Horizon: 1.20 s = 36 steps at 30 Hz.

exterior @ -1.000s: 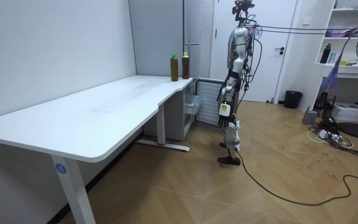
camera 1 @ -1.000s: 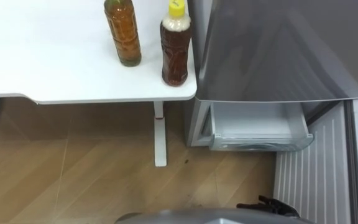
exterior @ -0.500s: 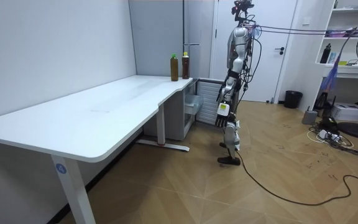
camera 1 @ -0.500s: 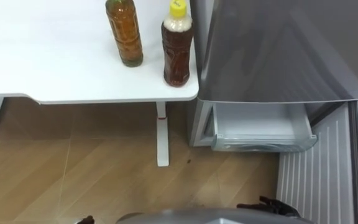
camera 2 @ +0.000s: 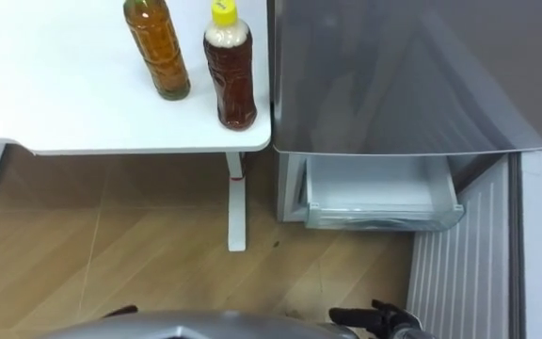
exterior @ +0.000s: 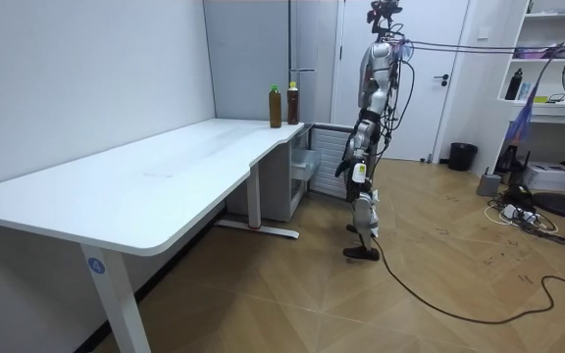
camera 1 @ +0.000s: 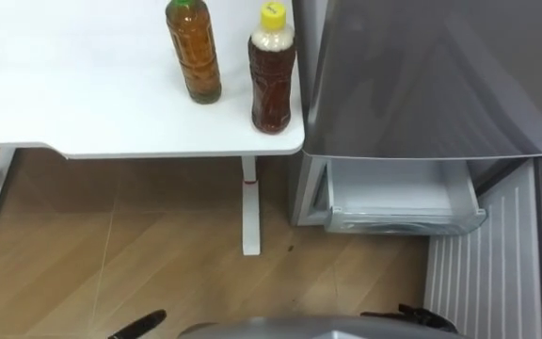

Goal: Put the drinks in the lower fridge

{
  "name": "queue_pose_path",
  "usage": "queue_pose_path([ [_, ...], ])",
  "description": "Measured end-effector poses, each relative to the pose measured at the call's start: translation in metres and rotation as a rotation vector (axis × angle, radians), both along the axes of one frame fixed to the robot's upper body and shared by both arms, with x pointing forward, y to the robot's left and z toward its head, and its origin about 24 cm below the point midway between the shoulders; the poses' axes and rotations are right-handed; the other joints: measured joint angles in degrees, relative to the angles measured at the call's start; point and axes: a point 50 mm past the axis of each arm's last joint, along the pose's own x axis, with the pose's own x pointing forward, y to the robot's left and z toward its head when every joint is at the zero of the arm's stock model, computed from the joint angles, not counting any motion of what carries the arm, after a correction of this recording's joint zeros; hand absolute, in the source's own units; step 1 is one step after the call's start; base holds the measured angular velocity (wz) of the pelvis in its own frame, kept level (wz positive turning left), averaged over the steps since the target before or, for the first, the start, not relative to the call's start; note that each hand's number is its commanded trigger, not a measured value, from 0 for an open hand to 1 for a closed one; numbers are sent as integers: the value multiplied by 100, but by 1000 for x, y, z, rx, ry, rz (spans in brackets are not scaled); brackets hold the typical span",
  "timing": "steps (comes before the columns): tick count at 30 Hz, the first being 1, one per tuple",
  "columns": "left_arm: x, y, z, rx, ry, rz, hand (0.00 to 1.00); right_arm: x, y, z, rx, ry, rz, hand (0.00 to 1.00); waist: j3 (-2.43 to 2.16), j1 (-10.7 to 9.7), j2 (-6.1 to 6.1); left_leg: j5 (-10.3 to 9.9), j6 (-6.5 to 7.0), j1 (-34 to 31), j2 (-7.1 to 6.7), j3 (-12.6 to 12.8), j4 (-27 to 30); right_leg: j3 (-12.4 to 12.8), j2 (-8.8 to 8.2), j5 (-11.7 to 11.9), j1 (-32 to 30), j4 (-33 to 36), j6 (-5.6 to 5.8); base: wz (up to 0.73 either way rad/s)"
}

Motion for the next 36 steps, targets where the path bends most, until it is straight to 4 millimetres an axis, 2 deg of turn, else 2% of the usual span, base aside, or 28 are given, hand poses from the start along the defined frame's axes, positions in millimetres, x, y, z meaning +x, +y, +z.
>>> queue_pose_path([
  [6, 35, 23, 22, 167, -132, 93, 0, 1, -2, 1, -23, -20, 3, 0, -4, 54, 35, -6, 8, -11, 1, -6, -15, 11, 2, 0, -31, 49, 1, 0],
  [9, 58, 33, 40, 258, -214, 117, 0, 2, -3, 2, -30, -32, 11, 0, -10, 54, 39, -6, 7, -28, 3, -10, -15, 22, 6, 0, -69, 56, 0, 0],
  [14, 93, 45, 80, 424, -375, 148, 0, -2, -4, 2, -44, -44, 28, 0, -21, 127, 43, -5, 7, 9, 2, 5, 0, 24, 5, 2, -71, 75, -2, -4],
  [20, 119, 54, 129, 621, -541, 143, 0, -5, -7, 4, -59, -75, 18, 0, -28, 163, 79, -6, 7, -14, 2, 2, -3, 27, 6, 2, -65, 73, -2, 0],
  [22, 124, 56, 139, 662, -575, 121, 0, -5, -7, 4, -62, -79, 19, 0, -39, 154, 103, -6, 7, -10, 2, -3, -5, 25, 6, 1, -64, 83, -2, 0],
  [24, 129, 56, 149, 705, -610, 93, 0, -7, -9, 4, -62, -78, 18, 0, -40, 126, 112, -6, 7, -5, 2, -20, -6, 1, 5, 1, -53, 81, -2, 5],
  [27, 139, 54, 181, 852, -700, 25, 0, -9, -9, 4, -56, -78, 13, 0, -38, 64, 106, -5, 7, -6, 2, -36, -2, -14, 6, 2, -43, 72, -2, 4],
  [29, 146, 51, 209, 959, -798, -22, 0, -7, -8, 5, -58, -90, 12, 0, -37, 13, 114, -5, 7, 26, 0, -34, -11, -25, 4, 1, 3, 45, -2, 0],
  [32, 150, 45, 230, 1072, -873, -101, 0, -8, -9, 5, -60, -100, 2, 0, -29, -84, 132, -5, 7, 61, -8, -60, -18, -42, 1, -1, 44, 22, 1, 3],
  [36, 157, 34, 254, 1119, -994, -175, 0, -10, -10, 4, -64, -106, -16, 0, -16, -148, 135, -5, 8, -1, -15, -80, 12, -63, -7, 0, -16, 27, 1, 2],
])
